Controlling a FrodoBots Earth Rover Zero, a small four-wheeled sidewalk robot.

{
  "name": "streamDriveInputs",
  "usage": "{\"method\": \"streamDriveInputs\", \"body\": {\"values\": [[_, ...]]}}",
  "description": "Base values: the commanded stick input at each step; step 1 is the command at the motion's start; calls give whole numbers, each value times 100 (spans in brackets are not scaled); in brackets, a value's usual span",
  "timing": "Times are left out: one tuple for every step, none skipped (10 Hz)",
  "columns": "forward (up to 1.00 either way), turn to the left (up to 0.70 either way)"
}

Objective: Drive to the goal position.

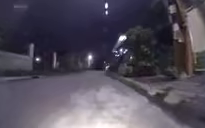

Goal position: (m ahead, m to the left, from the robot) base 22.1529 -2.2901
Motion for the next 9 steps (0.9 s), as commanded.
{"method": "streamDriveInputs", "body": {"values": [[70,0],[70,-28],[70,-35],[70,-11],[70,0],[70,0],[70,0],[70,0],[70,0]]}}
